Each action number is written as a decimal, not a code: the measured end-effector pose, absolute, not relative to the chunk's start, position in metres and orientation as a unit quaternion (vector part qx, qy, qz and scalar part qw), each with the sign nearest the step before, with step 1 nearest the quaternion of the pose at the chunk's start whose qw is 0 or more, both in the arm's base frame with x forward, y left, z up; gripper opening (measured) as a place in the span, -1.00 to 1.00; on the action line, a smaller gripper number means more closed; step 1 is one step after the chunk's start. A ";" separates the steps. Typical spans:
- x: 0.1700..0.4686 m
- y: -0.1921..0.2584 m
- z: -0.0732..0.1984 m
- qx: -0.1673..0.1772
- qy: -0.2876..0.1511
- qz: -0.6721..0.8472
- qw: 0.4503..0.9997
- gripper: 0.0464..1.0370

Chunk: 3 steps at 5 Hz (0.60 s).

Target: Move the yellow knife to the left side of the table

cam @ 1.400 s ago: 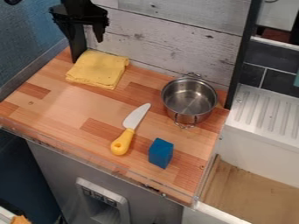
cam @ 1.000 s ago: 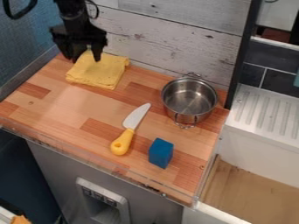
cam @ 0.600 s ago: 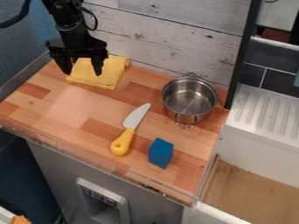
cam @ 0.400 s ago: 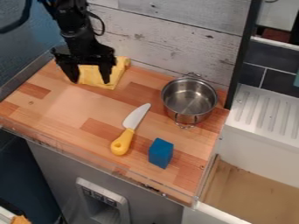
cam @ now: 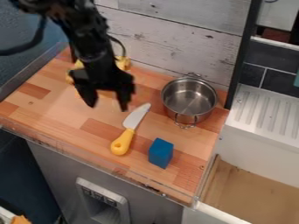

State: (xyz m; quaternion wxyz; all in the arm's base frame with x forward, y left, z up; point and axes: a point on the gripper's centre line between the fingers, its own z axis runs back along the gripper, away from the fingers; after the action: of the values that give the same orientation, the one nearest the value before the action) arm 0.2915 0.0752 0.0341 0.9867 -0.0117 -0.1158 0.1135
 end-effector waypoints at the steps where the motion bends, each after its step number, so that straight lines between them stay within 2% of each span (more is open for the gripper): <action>1: 0.283 0.060 0.023 0.000 -0.106 0.085 0.991 0.92; 3: 0.276 0.043 0.002 0.023 -0.087 0.051 0.995 0.92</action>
State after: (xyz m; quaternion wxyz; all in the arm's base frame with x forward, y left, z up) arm 0.2758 0.0432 0.0021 0.9947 0.0231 -0.0868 0.0505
